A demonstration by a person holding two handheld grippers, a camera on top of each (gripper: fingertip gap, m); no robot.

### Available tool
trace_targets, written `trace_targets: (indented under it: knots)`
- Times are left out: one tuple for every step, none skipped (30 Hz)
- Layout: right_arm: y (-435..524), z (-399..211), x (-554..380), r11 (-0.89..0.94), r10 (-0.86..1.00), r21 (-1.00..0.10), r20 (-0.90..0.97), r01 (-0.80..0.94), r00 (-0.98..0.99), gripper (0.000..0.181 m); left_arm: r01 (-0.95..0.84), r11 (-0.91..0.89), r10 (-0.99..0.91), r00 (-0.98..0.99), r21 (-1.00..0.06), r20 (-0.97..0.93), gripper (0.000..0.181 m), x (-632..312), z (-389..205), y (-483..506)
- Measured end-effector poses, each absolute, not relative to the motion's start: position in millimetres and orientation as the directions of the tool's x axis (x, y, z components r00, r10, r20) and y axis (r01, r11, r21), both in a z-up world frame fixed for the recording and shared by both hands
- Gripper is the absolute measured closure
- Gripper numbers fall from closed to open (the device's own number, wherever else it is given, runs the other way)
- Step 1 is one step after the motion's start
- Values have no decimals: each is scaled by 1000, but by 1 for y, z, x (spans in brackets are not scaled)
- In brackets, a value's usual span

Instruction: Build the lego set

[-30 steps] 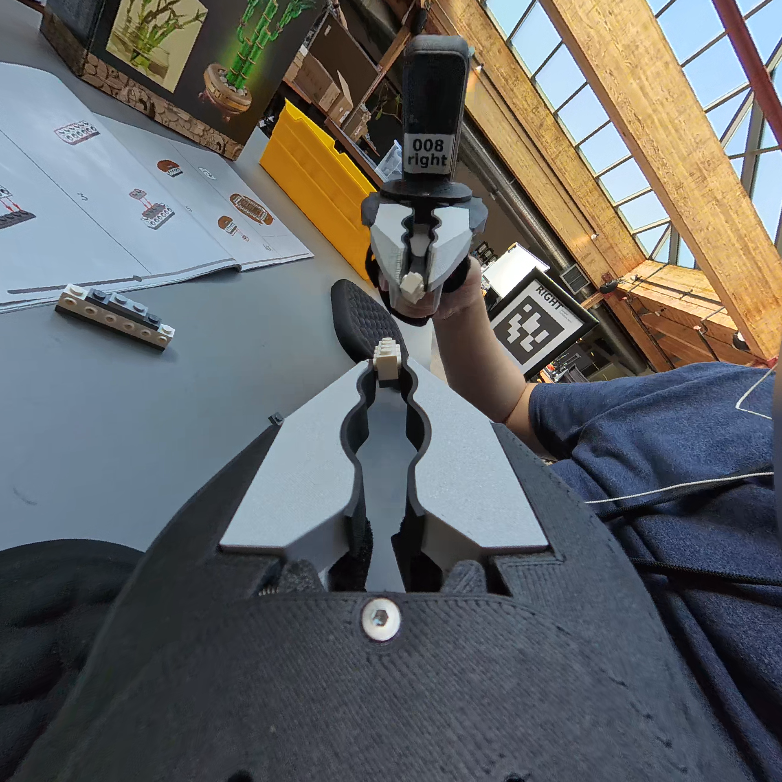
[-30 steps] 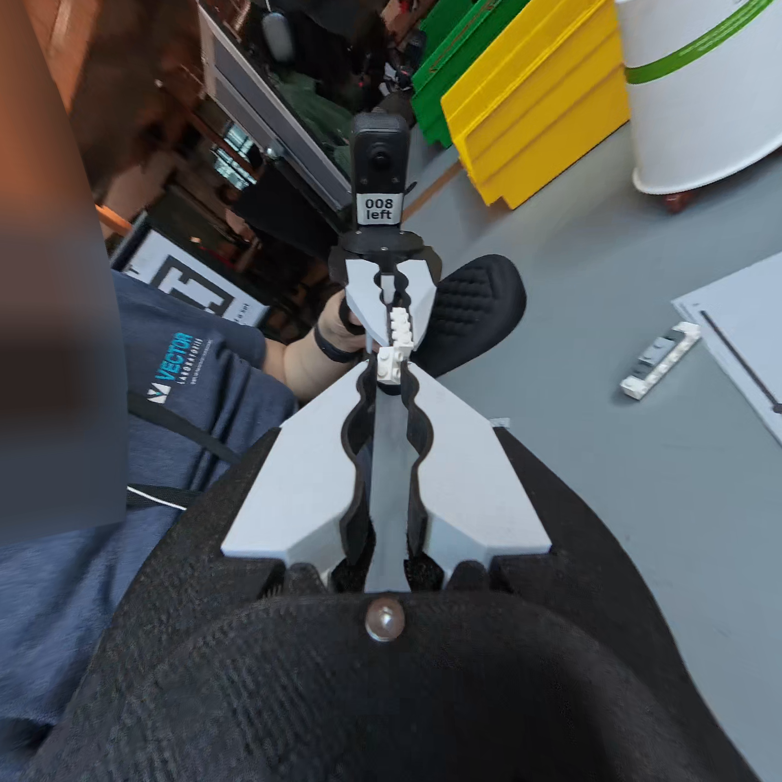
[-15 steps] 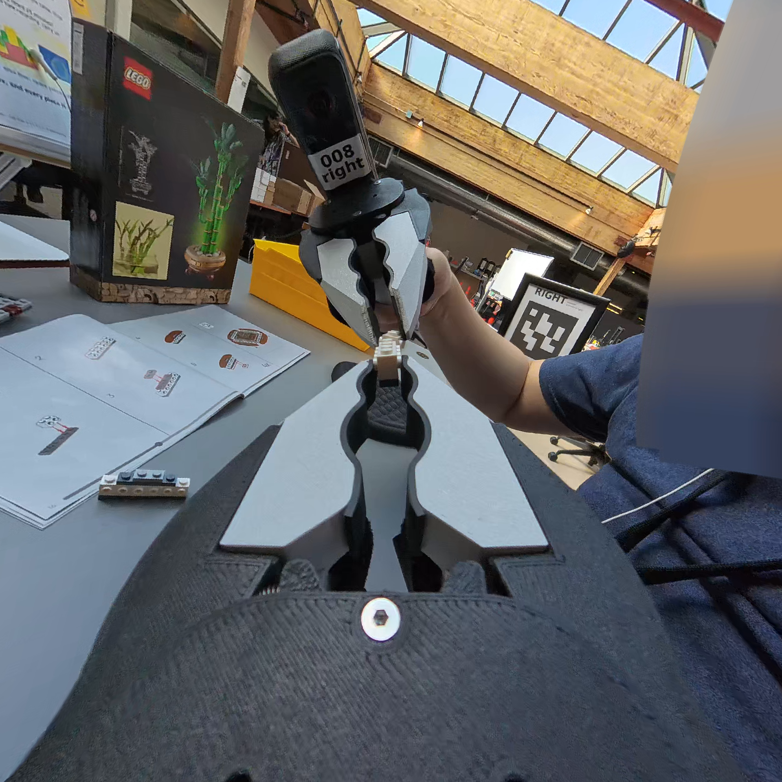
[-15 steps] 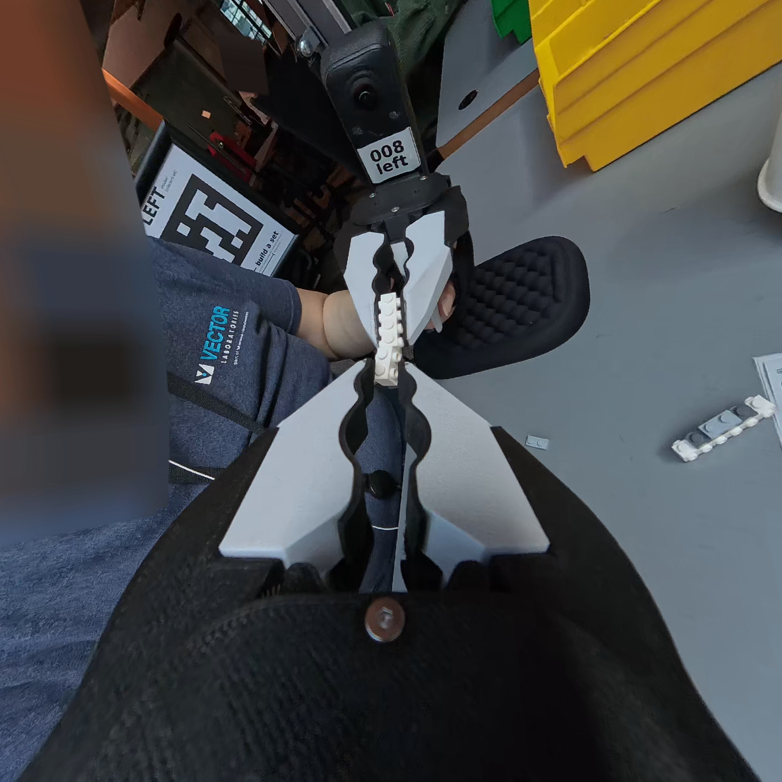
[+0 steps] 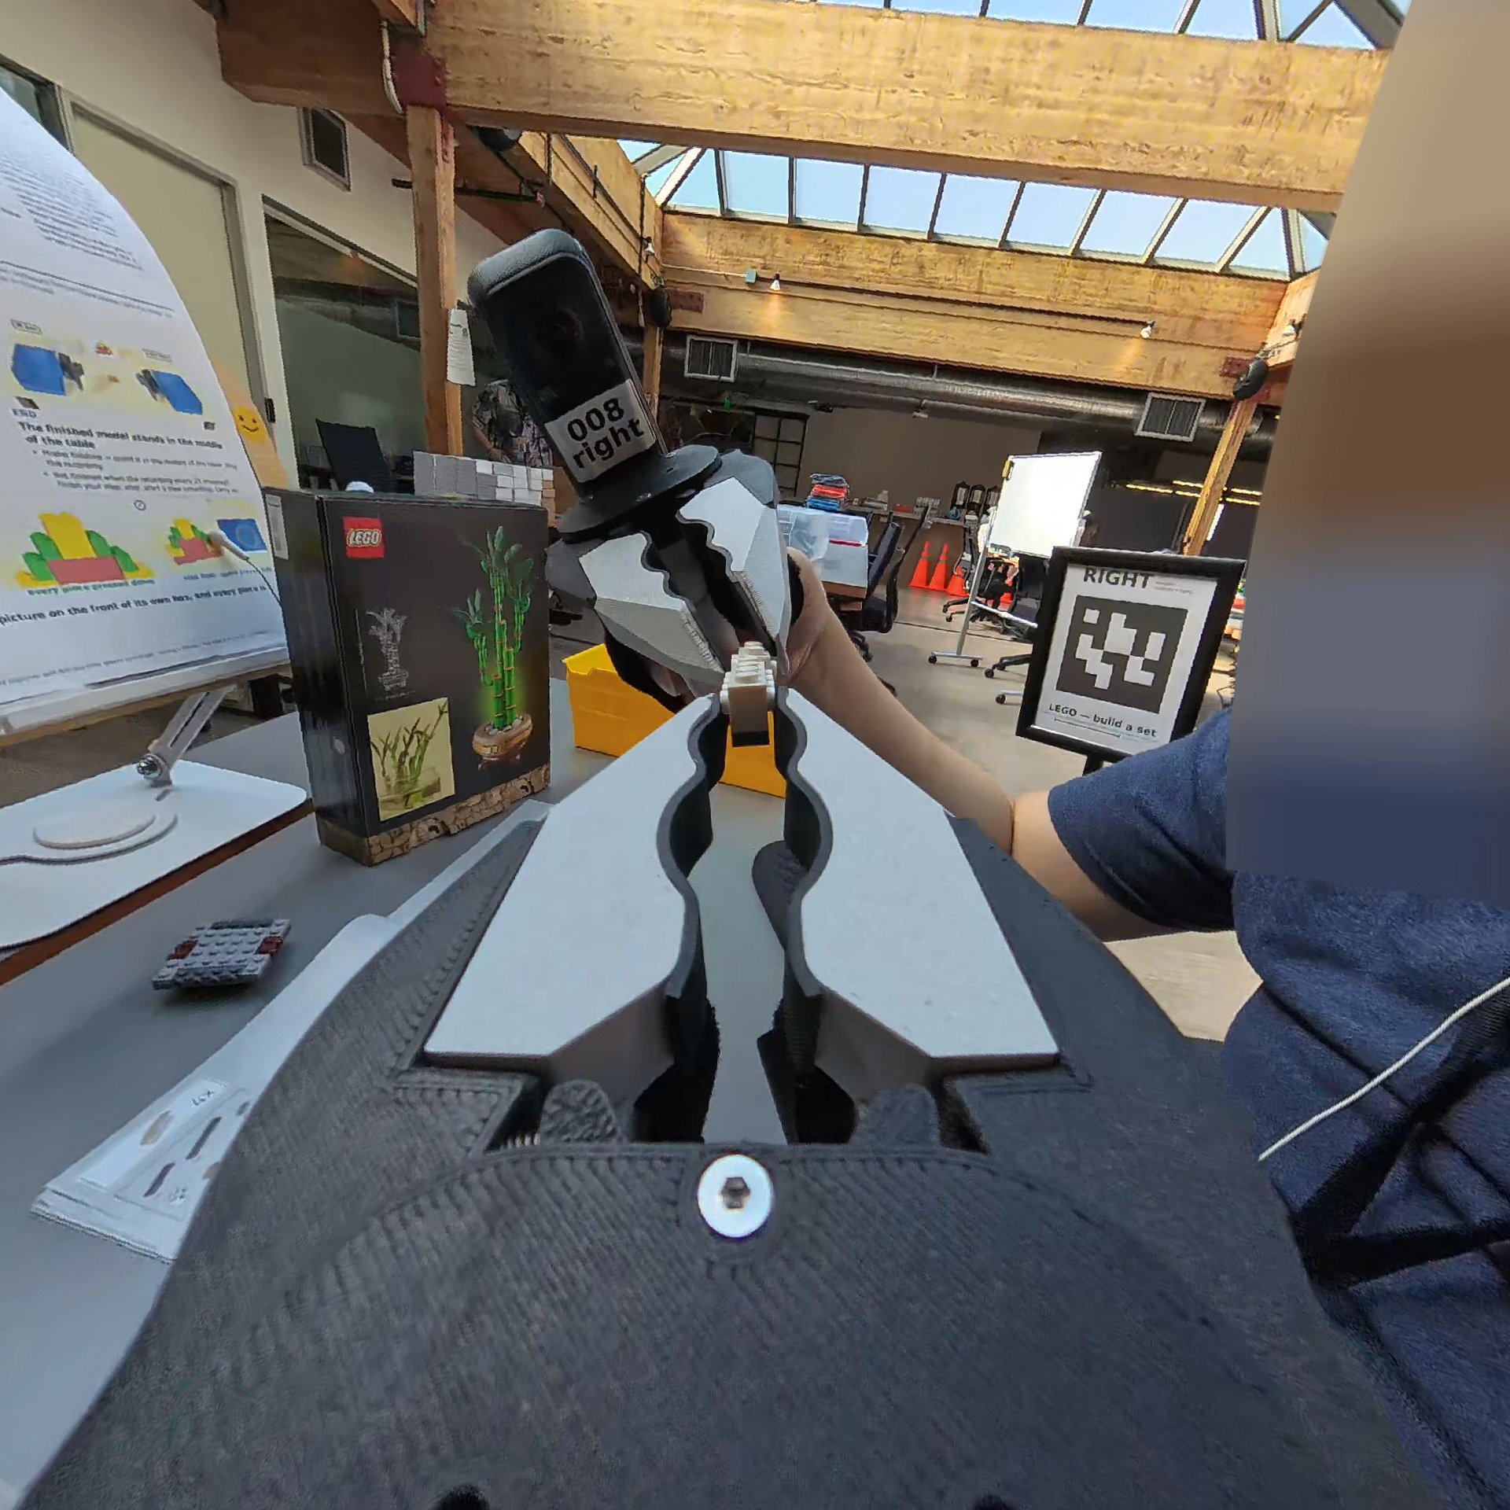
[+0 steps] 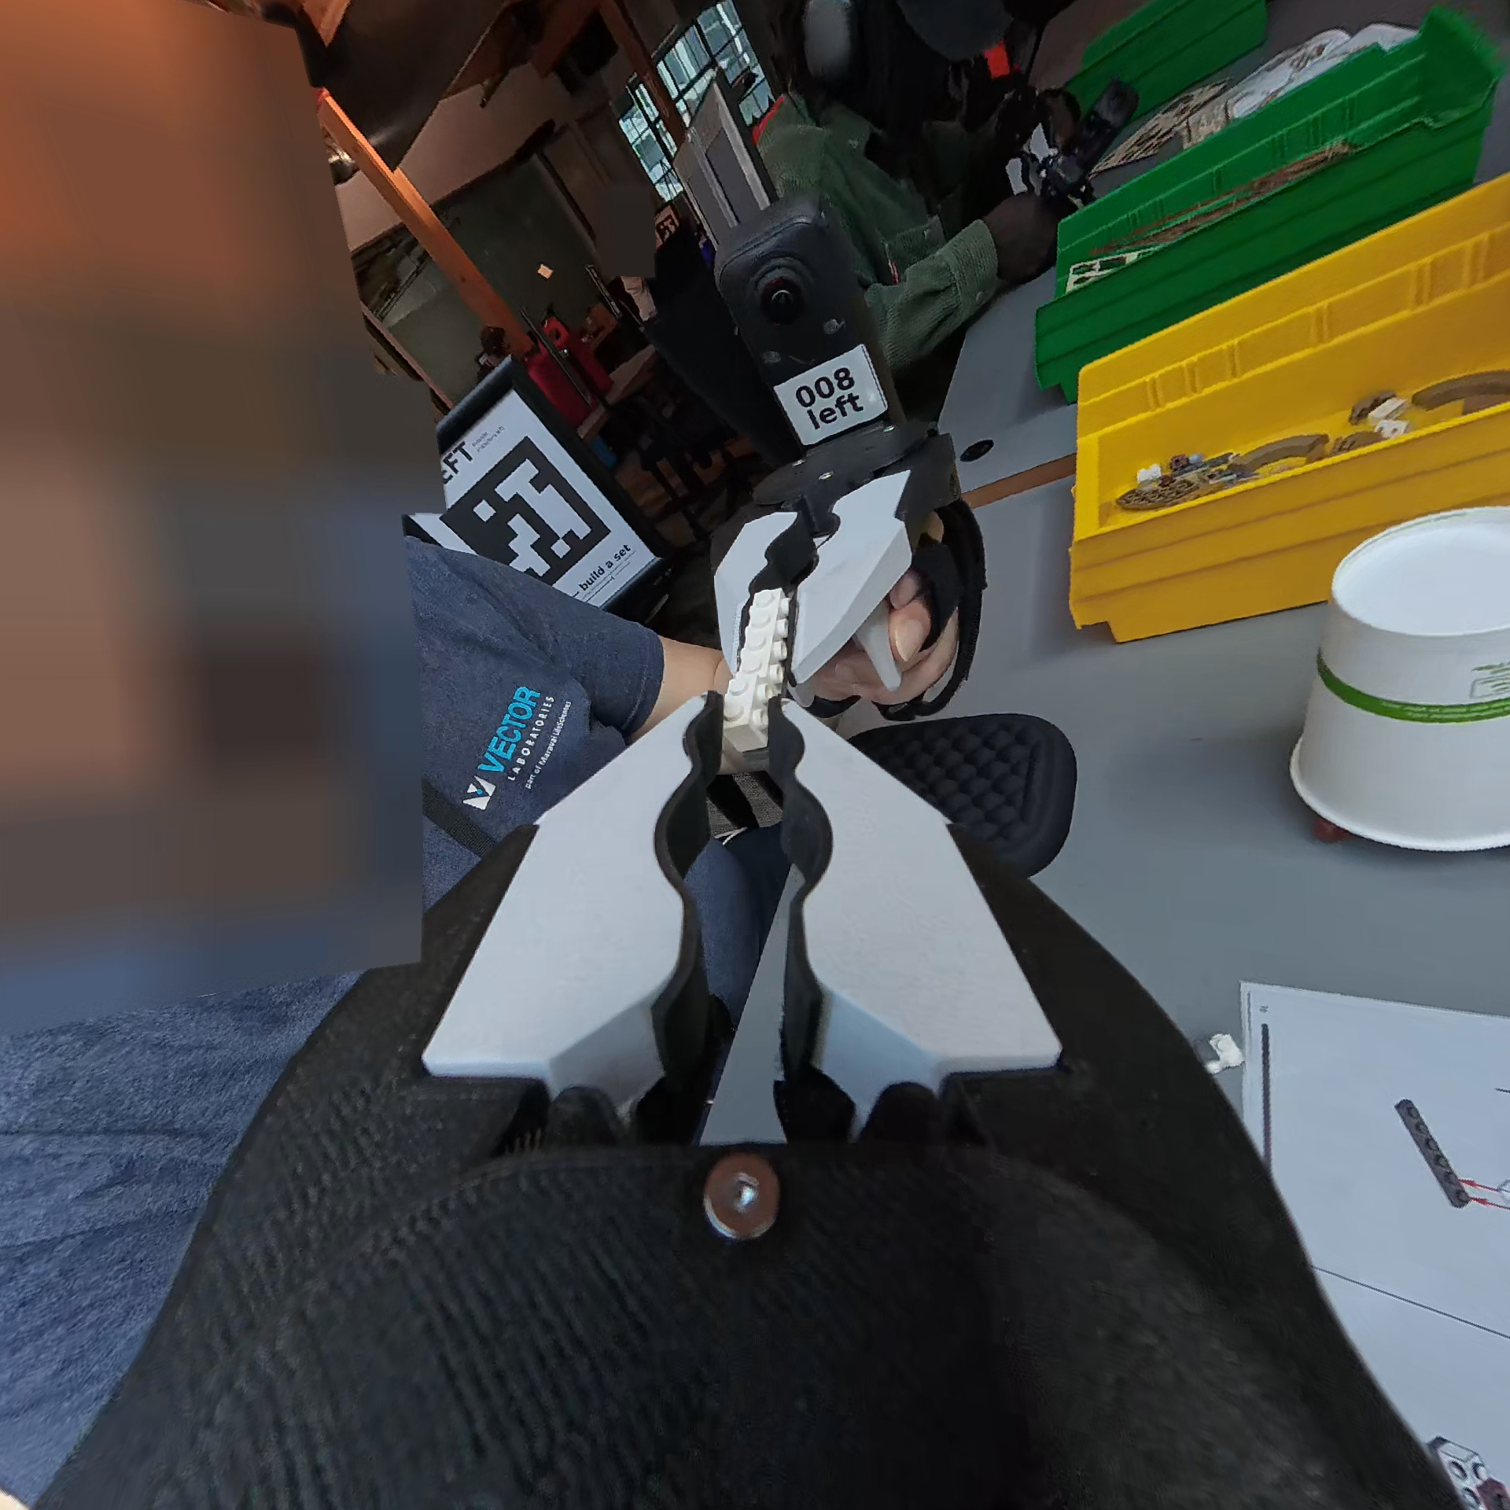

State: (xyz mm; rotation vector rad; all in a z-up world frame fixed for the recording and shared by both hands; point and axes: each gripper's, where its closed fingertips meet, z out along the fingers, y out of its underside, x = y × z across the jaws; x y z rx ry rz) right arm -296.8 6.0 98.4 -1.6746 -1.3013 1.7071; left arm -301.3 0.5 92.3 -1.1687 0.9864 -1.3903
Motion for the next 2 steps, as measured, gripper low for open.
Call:
trace_targets:
  knots:
    - [11, 105, -294, -465, 830, -836, -526, 291, -187, 172, 193, -121, -992, 1, -974, 123, 173, -299, 99, 5]
    - [15, 111, -291, -459, 838, -844, -515, 277, -183, 172, 192, -110, -994, 4, -975, 112, 172, -296, 106, 9]
